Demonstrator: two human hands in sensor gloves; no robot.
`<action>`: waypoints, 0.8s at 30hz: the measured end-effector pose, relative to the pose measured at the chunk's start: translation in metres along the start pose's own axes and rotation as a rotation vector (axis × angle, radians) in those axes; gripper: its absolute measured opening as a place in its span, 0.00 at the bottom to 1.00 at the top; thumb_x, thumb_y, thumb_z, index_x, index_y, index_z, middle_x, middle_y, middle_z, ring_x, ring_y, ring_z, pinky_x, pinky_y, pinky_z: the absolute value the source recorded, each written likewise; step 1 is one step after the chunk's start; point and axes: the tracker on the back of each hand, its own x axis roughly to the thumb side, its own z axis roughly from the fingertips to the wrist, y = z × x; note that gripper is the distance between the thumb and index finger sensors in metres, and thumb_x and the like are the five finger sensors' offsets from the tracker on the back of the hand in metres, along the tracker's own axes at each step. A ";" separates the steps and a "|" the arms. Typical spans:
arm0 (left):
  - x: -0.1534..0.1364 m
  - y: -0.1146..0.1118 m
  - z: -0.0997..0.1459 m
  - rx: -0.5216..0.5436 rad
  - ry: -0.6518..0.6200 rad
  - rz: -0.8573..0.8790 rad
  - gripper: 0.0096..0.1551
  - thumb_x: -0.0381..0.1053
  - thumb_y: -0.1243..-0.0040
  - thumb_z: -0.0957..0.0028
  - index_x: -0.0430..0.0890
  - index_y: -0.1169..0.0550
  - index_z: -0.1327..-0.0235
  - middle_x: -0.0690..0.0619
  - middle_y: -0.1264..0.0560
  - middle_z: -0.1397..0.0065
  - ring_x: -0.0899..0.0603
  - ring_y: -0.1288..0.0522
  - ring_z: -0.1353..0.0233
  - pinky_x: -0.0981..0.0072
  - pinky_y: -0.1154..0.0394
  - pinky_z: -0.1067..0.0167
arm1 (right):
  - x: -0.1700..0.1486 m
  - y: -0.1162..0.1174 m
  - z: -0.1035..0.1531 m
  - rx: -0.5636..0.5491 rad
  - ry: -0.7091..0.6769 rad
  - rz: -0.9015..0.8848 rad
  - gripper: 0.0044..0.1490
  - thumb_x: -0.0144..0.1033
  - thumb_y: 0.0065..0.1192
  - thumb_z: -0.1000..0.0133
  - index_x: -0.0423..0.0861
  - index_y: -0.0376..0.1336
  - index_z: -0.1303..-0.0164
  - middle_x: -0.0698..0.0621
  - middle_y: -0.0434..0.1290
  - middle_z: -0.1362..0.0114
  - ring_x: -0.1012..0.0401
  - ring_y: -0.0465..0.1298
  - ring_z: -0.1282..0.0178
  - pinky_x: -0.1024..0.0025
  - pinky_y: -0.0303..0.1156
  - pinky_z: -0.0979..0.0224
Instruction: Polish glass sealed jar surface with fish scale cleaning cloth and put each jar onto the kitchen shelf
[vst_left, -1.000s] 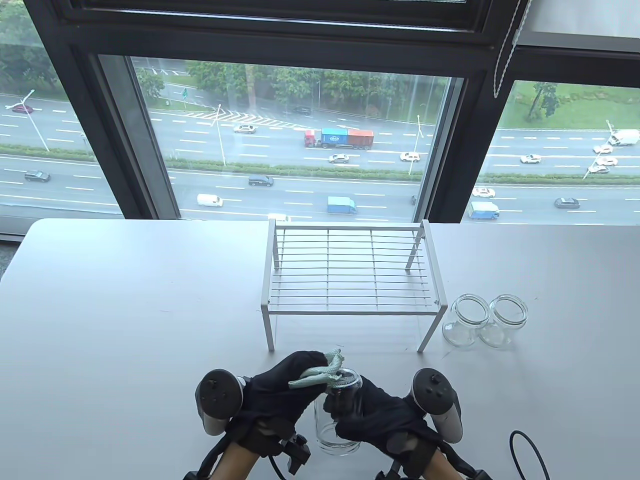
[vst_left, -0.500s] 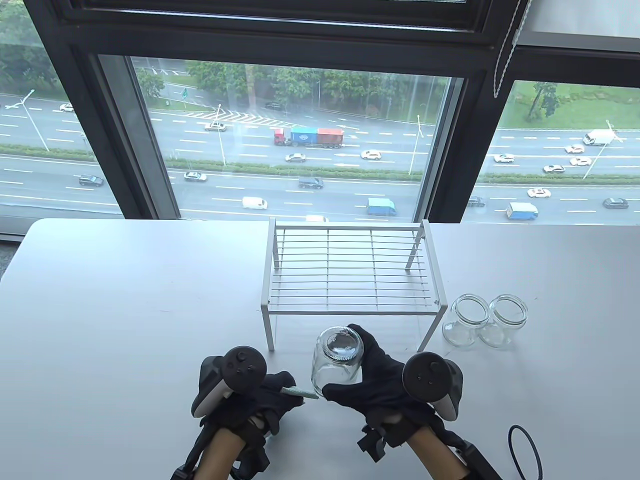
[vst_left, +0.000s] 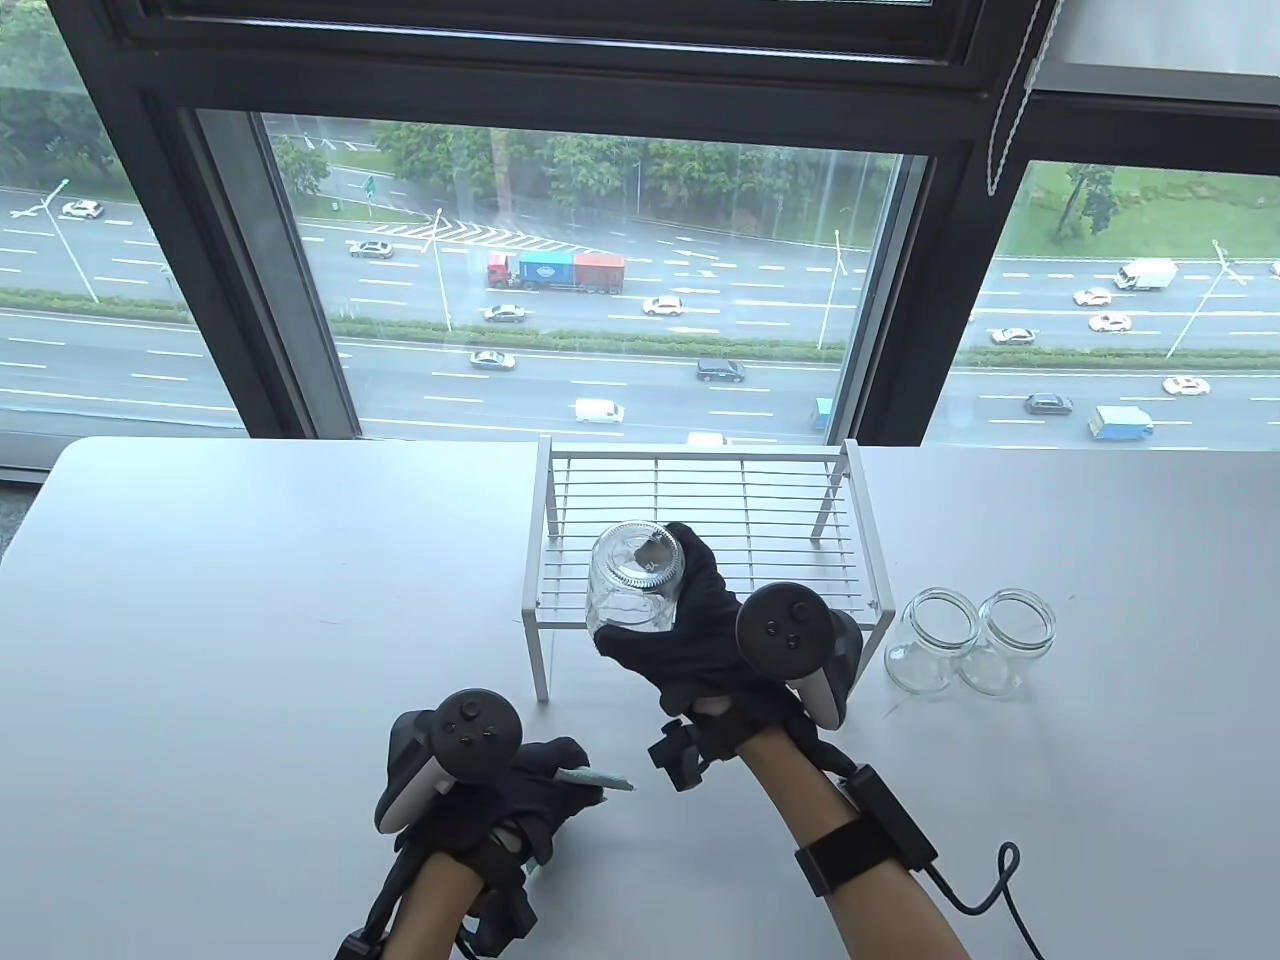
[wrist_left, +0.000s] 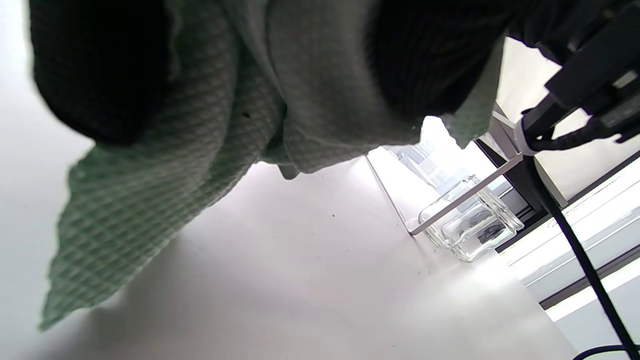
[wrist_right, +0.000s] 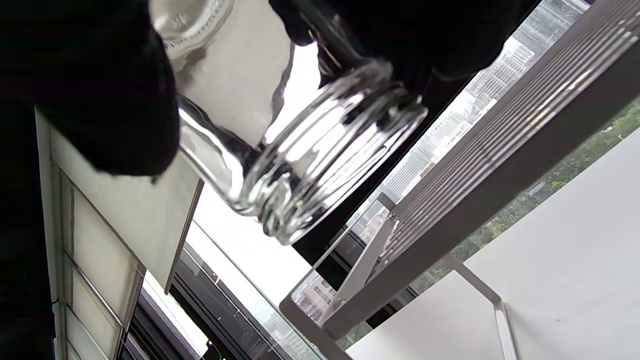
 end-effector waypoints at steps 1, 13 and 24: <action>0.000 0.000 0.000 0.001 -0.002 0.000 0.28 0.60 0.33 0.49 0.46 0.19 0.41 0.33 0.18 0.36 0.27 0.16 0.46 0.45 0.15 0.56 | -0.001 0.002 -0.004 -0.004 0.009 0.008 0.73 0.59 0.85 0.63 0.43 0.45 0.20 0.42 0.64 0.20 0.41 0.73 0.27 0.38 0.65 0.25; 0.002 -0.003 -0.003 -0.010 -0.020 -0.030 0.29 0.61 0.34 0.48 0.46 0.19 0.40 0.33 0.19 0.36 0.27 0.16 0.46 0.45 0.15 0.55 | -0.020 0.027 -0.028 -0.021 0.076 0.129 0.71 0.59 0.83 0.61 0.42 0.44 0.20 0.40 0.63 0.20 0.37 0.72 0.29 0.32 0.60 0.28; 0.003 -0.004 -0.003 -0.010 -0.027 -0.036 0.29 0.61 0.34 0.48 0.46 0.19 0.40 0.33 0.19 0.36 0.26 0.16 0.46 0.45 0.15 0.55 | -0.025 0.034 -0.032 0.009 0.118 0.114 0.72 0.57 0.83 0.60 0.42 0.43 0.19 0.39 0.63 0.20 0.34 0.70 0.29 0.28 0.58 0.31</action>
